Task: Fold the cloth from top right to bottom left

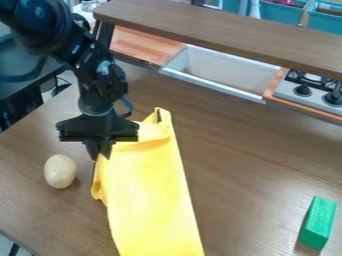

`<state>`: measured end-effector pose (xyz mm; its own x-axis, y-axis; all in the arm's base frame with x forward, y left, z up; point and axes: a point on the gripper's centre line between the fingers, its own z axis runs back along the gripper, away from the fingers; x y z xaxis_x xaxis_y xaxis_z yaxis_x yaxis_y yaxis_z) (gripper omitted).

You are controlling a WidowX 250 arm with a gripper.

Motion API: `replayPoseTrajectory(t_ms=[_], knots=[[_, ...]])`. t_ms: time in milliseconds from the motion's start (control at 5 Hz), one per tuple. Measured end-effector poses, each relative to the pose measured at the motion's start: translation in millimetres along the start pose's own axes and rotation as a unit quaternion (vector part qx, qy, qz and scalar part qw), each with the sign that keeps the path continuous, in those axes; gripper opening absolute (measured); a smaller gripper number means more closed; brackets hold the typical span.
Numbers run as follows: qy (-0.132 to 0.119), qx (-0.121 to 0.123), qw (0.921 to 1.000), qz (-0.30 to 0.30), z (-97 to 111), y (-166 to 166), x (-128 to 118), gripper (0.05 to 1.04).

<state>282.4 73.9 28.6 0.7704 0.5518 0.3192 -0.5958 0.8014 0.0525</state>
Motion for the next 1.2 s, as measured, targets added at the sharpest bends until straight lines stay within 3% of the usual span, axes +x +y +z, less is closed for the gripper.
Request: replayPoseTrajectory(t_ms=[200,400,800,1000,1200], knots=[[0.023,0.017,0.9995,0.015,-8.3,10.0,-1.3,0.146],[0.033,0.029,0.9987,0.026,-7.5,12.8,-2.5,0.336],[0.044,0.021,0.9986,0.020,-3.4,4.6,-2.1,0.942],[0.028,-0.001,0.9983,-0.050,4.0,-16.0,5.7,1.001],[0.020,-0.022,0.9932,-0.113,24.5,-48.3,17.8,1.001]])
